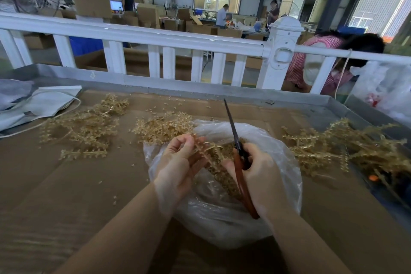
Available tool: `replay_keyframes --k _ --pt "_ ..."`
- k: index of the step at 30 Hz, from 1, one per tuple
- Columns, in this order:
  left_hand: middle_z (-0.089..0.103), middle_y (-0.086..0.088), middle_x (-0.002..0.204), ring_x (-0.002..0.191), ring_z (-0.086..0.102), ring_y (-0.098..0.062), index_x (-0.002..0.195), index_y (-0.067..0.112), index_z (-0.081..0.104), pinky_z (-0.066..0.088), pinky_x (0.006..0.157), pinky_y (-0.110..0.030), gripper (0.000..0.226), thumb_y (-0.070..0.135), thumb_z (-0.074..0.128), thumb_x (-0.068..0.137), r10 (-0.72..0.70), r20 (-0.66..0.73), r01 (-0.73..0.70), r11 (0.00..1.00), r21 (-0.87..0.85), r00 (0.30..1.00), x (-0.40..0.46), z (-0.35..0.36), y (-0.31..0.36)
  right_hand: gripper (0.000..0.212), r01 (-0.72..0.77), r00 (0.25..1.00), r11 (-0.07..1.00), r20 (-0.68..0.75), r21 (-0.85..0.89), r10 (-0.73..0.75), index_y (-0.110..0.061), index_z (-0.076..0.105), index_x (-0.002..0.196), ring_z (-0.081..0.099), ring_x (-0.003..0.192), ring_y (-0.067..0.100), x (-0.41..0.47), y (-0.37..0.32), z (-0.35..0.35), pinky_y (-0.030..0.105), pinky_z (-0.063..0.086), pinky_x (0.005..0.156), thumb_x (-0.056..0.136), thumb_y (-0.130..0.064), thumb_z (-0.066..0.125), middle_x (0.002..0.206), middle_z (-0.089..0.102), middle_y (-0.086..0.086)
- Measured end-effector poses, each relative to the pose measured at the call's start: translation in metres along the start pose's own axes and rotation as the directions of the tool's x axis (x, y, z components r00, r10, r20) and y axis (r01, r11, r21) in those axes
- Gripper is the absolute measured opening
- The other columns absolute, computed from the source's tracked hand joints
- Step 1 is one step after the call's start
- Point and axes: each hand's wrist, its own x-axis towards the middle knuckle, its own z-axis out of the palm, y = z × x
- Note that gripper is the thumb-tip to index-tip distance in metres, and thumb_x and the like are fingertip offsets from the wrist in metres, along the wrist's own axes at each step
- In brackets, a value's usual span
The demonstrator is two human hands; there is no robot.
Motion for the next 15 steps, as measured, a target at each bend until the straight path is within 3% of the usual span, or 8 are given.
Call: replay_keyframes --k 6,11,15 --pt "0.072 -0.004 0.081 0.068 0.069 -0.013 0.087 0.013 0.056 0.057 0.059 -0.024 0.011 0.01 0.049 0.095 0.041 0.036 -0.043 0.996 0.078 0.999 -0.004 0.004 -0.002 0.019 -0.029 0.999 0.999 -0.043 0.025 0.03 -0.022 0.062 0.107 0.06 0.084 0.005 0.005 -0.005 -0.001 0.009 0.044 0.071 0.089 -0.02 0.067 0.088 0.063 -0.012" --pt "0.062 -0.011 0.093 0.085 0.061 -0.021 0.091 0.012 0.055 0.054 0.077 -0.031 0.01 0.008 0.047 0.096 0.041 0.097 -0.05 0.994 0.097 0.994 -0.008 0.013 -0.007 0.022 0.047 0.998 0.997 -0.034 -0.066 -0.049 -0.021 0.062 0.108 0.058 0.085 0.002 0.008 -0.011 0.002 0.012 0.046 0.078 0.089 -0.031 0.067 0.09 0.063 -0.014" --pt "0.068 -0.012 0.088 0.073 0.067 -0.02 0.101 0.004 0.06 0.057 0.063 -0.026 0.017 0.001 0.046 0.09 -0.07 0.184 0.07 0.998 0.005 0.98 -0.01 0.016 -0.004 0.02 0.164 0.985 0.946 -0.002 -0.281 -0.172 -0.024 0.059 0.107 0.061 0.083 0.007 0.002 -0.015 0.006 0.02 0.049 0.077 0.093 -0.037 0.055 0.087 0.065 -0.011"
